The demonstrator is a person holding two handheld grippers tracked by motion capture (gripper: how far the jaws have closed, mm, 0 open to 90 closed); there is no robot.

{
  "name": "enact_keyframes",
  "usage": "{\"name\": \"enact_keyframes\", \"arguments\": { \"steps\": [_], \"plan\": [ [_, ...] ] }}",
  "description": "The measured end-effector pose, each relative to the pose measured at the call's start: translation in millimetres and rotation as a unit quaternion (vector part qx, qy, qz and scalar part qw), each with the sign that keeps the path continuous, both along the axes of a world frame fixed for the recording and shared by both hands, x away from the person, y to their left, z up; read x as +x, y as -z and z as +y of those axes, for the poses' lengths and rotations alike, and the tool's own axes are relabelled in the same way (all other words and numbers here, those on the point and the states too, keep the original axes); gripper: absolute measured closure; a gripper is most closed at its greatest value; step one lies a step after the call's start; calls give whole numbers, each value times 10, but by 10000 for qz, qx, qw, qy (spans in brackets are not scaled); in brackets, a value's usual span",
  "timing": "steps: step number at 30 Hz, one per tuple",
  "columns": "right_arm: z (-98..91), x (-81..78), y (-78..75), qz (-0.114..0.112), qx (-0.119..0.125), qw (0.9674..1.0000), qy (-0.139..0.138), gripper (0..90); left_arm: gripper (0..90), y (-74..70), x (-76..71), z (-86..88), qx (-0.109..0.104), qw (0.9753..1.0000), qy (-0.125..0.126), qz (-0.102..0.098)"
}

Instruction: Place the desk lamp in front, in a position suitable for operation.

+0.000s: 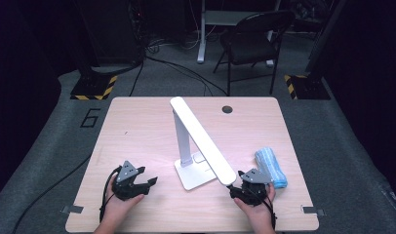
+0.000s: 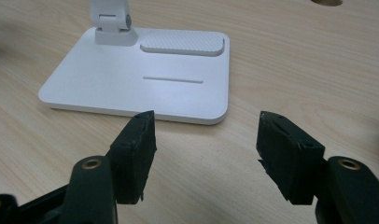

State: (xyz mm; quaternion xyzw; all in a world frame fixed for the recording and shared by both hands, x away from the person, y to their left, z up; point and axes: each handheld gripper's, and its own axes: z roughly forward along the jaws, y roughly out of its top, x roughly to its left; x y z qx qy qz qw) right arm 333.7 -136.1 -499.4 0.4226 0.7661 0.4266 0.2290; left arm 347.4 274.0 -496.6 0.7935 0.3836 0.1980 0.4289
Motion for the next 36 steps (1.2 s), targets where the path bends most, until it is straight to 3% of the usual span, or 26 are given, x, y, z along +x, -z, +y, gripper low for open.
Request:
{"name": "enact_keyframes", "arguments": {
  "steps": [6, 13, 14, 20, 26, 29, 36],
  "plan": [
    [32, 1, 27, 45, 28, 10000, -84, 379, 330, 11, -8, -18, 4, 10000, 7, 29],
    [88, -9, 29, -35, -149, 9998, -102, 367, 338, 27, -5, -28, -3, 9999, 66, 93],
    [98, -8, 41, 93, -182, 9997, -113, 375, 342, 40, -3, -36, -34, 9999, 44, 97],
    [85, 25, 77, 340, -190, 9989, -254, 420, 351, 57, 8, -38, 26, 9999, 101, 125],
    [77, 29, 73, 306, -252, 9990, -210, 410, 356, 75, 3, -57, -30, 9999, 62, 132],
    [39, 39, 58, 255, -279, 9992, -165, 407, 357, 67, 4, -38, 54, 9998, 124, 155],
    [-75, 85, 34, 366, -279, 9989, 0, 412, 357, 67, 1, 10, 59, 9998, 58, 153]
  ]
}}
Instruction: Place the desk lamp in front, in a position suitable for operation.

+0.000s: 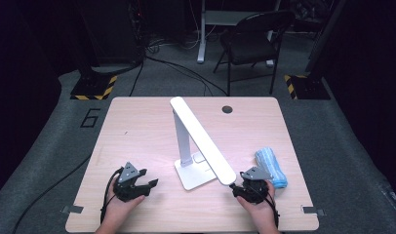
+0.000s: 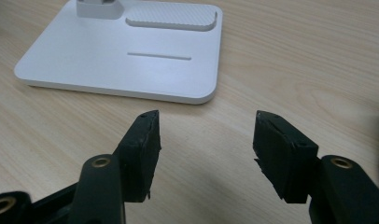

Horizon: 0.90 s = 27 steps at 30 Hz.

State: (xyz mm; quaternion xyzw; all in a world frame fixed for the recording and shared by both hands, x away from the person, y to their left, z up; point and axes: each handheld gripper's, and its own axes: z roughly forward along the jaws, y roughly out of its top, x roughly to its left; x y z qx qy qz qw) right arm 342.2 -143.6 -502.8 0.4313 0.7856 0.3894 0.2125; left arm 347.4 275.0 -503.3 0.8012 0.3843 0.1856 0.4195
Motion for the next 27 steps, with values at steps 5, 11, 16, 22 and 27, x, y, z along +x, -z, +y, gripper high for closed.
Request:
{"name": "enact_keyframes", "arguments": {
  "steps": [5, 11, 16, 22, 27],
  "plan": [
    [-118, 30, -30, -38, 80, 9999, 74, 425, 357, 8, 9, 17, -40, 10000, -56, 22],
    [-218, 37, -60, -53, 173, 9998, 73, 459, 357, 16, 8, 4, -26, 10000, -42, 38],
    [-285, 35, -78, -52, 212, 9996, 194, 459, 355, 18, 19, 13, -21, 9999, -99, -29],
    [-391, 22, -117, -55, 199, 9991, 372, 465, 355, 24, 34, 14, -37, 9999, -102, 41],
    [-471, 14, -149, -86, 162, 9985, 508, 471, 356, 31, 41, 3, -32, 10000, -78, 33]
  ]
}}
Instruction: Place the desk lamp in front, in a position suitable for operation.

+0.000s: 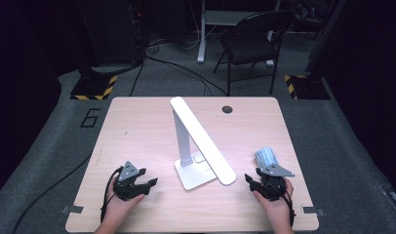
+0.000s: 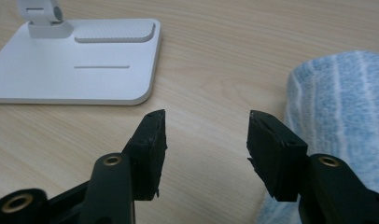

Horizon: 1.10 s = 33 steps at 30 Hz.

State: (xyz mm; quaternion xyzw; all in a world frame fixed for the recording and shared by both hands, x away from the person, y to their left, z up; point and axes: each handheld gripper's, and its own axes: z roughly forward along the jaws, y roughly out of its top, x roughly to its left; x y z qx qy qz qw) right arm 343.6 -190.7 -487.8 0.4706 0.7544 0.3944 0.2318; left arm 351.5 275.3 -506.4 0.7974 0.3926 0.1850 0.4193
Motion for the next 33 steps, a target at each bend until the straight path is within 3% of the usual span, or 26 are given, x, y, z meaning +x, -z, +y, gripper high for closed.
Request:
{"name": "enact_keyframes", "arguments": {
  "steps": [6, 16, 20, 25, 27, 31, 33],
  "plan": [
    [-167, -22, -91, -220, -116, 9993, 292, 468, 356, 9, 1, -4, -23, 10000, -33, -7],
    [-379, 7, -66, -228, -300, 9963, 775, 422, 356, 14, 7, -7, 21, 10000, -1, 4],
    [-448, 28, -22, -144, -332, 9949, 939, 408, 356, 15, 5, -6, 9, 10000, -15, 4],
    [-490, 79, 88, 169, -327, 9939, 1042, 397, 356, 8, 5, 2, 32, 10000, 10, 46],
    [-511, 107, 145, 321, -331, 9934, 1052, 446, 356, 11, 6, 0, 32, 10000, -1, 32],
    [-538, 97, 137, 418, -310, 9927, 1084, 552, 356, 17, 7, -3, 18, 10000, -21, 20],
    [-540, 91, 130, 430, -340, 9924, 1098, 564, 356, 16, 7, -4, 12, 10000, -25, 21]
  ]
}}
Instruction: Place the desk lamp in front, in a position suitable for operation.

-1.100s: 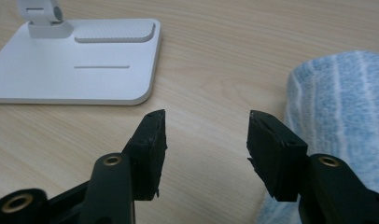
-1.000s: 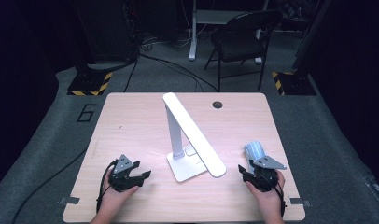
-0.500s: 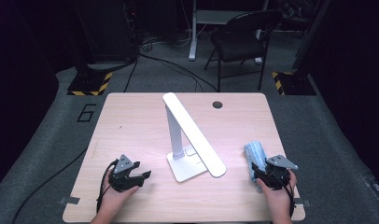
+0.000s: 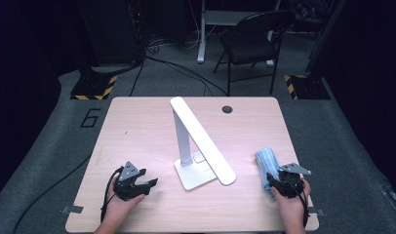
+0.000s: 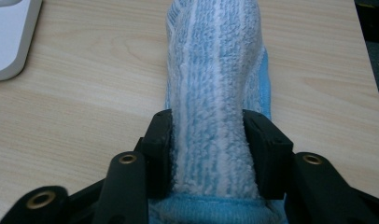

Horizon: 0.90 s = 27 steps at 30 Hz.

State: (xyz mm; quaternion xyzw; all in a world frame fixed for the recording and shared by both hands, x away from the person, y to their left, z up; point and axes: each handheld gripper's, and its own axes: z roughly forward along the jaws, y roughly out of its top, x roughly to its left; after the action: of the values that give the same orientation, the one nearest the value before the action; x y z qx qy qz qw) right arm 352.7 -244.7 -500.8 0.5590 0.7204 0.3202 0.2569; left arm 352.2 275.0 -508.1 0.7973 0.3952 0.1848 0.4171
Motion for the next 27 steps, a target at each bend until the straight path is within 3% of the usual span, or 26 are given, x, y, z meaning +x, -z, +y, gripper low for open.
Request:
{"name": "enact_keyframes", "arguments": {
  "steps": [7, 9, 11, 14, 21, 27],
  "plan": [
    [23, -76, -42, 161, -58, 9998, 109, 589, 360, -36, 11, -26, -93, 10000, 19, -17],
    [12, -117, -62, 197, -69, 9996, 200, 588, 379, -110, 36, -61, -148, 9997, 196, -25],
    [3, -123, -62, 184, -80, 9996, 192, 585, 393, -131, 54, -81, -167, 9996, 221, -83],
    [-13, -142, -52, 203, 22, 9994, 265, 555, 401, -205, 142, -156, -480, 9984, 289, -10],
    [-49, -148, -34, 179, 127, 9992, 320, 488, 404, -395, 357, -379, -496, 9978, 438, -34],
    [-40, -156, -44, 126, 113, 9993, 346, 464, 420, -563, 519, -539, -651, 9963, 542, -130]
  ]
}}
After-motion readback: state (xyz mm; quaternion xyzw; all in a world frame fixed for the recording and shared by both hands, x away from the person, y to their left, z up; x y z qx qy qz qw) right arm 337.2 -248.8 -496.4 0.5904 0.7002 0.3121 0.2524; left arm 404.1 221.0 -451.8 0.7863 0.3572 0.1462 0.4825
